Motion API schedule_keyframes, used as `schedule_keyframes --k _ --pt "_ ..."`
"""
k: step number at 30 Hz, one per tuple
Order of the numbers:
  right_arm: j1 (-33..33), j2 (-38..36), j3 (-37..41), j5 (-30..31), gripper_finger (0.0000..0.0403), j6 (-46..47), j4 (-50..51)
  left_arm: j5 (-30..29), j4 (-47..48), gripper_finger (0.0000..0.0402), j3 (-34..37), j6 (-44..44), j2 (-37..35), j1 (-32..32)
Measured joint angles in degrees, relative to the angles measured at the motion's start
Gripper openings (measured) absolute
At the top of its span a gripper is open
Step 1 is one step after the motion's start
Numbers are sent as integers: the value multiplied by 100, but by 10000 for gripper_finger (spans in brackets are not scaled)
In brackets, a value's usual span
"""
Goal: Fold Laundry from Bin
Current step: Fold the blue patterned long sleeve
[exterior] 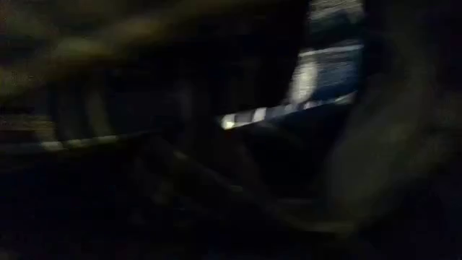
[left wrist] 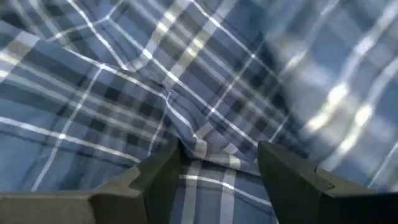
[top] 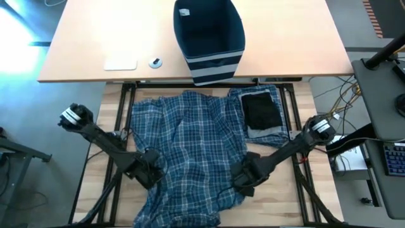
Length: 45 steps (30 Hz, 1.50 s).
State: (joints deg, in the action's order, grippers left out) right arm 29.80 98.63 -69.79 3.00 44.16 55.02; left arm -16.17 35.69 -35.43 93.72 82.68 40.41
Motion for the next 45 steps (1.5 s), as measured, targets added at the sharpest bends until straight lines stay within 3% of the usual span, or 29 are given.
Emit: schedule_keyframes --k 2,7,9,12,15,19,22,26,29,34,41,45 --pt "9 -243 -308 117 261 -63 540 450 284 200 9 -29 42 115" --pt "-646 -1140 -749 1338 260 -644 957 1548 1805 200 -119 299 -438 265" --pt "-1272 -1498 -665 1702 260 -1058 756 1462 2366 200 -283 572 -856 170" --pt "-2499 -1896 -281 1781 260 -2071 -376 409 2406 200 -495 963 -1403 -35" --pt "-3579 -1947 193 1442 260 -2809 -1832 -799 2040 200 -698 1069 -1839 -383" --pt "-4473 -1447 553 577 260 -2830 -3308 -1627 1381 199 -603 908 -2072 -1137" --pt "-4662 -802 492 367 260 -2543 -3758 -1561 459 195 -235 209 -2036 -1904" --pt "-4673 28 -58 390 260 -1807 -3318 -1276 -1120 190 358 -766 -1821 -2858" --pt "-4756 489 -397 718 252 -1299 -2826 -1214 -1608 190 743 -1072 -1574 -3449" --pt "-4895 1044 -756 738 192 -1024 -2607 -1155 -1727 189 1248 -1078 -1053 -4014" --pt "-4896 1223 -1337 713 26 -1109 -2234 -1372 -1839 189 1413 -1182 -652 -4112" --pt "-4894 891 -1937 749 10 -1298 -1288 -1397 -1796 189 1415 -1363 -621 -4261"
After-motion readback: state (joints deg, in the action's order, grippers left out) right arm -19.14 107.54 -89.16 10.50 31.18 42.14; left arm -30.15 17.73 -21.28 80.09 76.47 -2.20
